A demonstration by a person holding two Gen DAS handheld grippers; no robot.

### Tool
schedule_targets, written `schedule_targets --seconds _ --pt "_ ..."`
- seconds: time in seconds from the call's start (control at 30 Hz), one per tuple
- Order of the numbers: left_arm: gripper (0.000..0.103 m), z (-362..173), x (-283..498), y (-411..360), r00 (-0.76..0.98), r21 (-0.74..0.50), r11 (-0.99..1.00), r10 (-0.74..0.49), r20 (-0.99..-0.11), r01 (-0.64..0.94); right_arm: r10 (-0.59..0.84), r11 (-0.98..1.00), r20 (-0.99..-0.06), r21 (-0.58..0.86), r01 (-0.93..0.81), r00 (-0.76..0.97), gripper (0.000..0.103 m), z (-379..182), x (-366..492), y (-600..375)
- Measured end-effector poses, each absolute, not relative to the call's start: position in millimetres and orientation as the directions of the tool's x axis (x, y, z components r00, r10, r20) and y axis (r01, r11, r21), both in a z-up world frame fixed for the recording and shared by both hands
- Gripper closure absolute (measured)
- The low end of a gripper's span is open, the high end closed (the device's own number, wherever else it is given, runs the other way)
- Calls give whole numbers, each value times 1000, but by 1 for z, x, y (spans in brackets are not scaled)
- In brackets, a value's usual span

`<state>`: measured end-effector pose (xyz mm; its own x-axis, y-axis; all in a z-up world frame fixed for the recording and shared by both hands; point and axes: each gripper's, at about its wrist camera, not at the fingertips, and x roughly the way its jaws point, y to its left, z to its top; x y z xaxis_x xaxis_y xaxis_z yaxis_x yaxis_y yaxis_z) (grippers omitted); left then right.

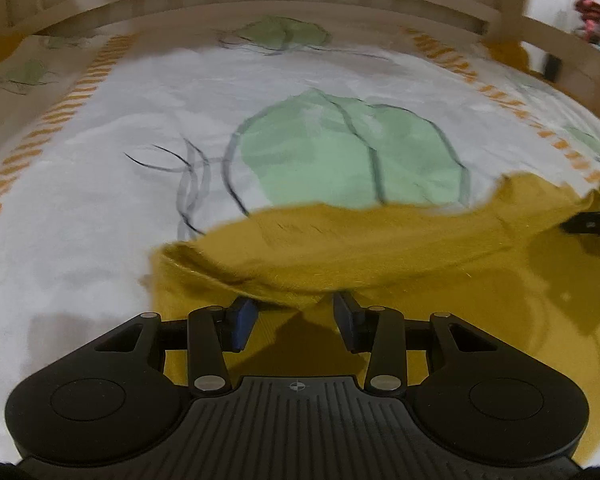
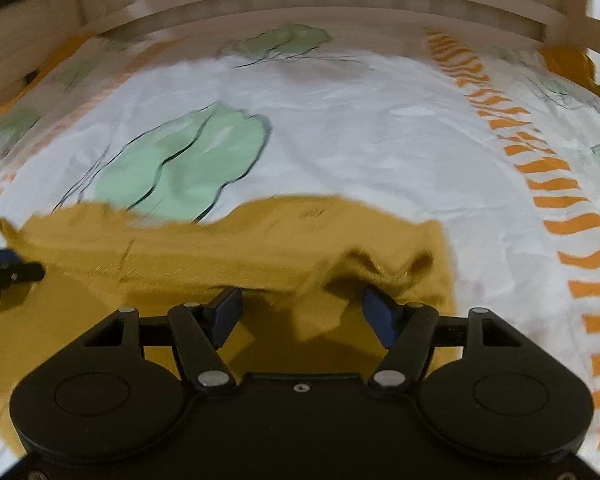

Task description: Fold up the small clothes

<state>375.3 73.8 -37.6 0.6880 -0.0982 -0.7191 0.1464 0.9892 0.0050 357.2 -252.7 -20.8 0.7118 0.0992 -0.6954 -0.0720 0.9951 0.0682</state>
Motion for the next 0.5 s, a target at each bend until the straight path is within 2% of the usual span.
schedule_targets --seconds 0.27,0.4,0.5 --pt "62 -25 403 119 692 -82 992 6 -722 -94 25 986 -680 136 92 733 32 -12 389 -292" --pt "62 -18 387 125 694 -114 987 -5 -720 -111 26 988 -644 132 78 765 32 -4 374 -297" --pt "62 -18 371 119 684 -121 991 -49 -728 -59 55 990 -638 134 40 768 32 0 361 -291"
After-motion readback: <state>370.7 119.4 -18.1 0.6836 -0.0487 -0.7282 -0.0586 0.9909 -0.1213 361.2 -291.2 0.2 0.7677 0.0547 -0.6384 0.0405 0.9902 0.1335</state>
